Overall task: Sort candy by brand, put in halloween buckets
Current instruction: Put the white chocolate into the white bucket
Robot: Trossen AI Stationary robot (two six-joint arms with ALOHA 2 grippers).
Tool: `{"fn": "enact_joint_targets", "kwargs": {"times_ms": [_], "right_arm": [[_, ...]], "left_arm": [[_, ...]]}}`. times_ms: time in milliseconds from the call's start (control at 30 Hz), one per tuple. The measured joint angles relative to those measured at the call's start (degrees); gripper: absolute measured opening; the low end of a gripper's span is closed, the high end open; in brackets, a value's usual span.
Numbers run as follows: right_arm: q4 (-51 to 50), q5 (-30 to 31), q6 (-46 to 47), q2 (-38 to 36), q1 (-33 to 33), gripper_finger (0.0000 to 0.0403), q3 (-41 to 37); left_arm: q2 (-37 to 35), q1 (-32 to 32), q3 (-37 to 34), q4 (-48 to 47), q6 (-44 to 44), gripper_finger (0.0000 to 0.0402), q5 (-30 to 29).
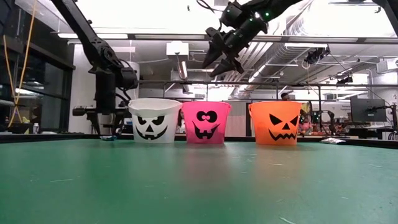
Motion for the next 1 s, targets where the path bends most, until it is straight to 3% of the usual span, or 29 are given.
{"fn": "enact_joint_targets", "kwargs": {"times_ms": [433, 567, 733, 1000], "right_arm": [[-0.06, 1.54, -1.31, 0.02, 2.74, 0.0211, 0.0], [-0.4, 1.57, -1.4, 0.02, 2.89, 0.0211, 0.0], [-0.42, 1.56, -1.48, 0.02, 2.87, 0.0211, 0.0], [3.69, -0.04, -0.85, -3.0, 2.67, 0.0211, 0.0]], "left_arm": [[5.21, -6.77, 0.15, -0.03, -2.66, 0.0182, -7.07], [3.8, -7.69, -0.04, 0.2, 2.11, 0.0135, -6.12], [-2.66, -7.89, -0.26, -0.37, 9.79, 0.0017, -6.17], [-20.7, -5.59, -0.17, 2.37, 15.19, 0.0003, -12.61]]}}
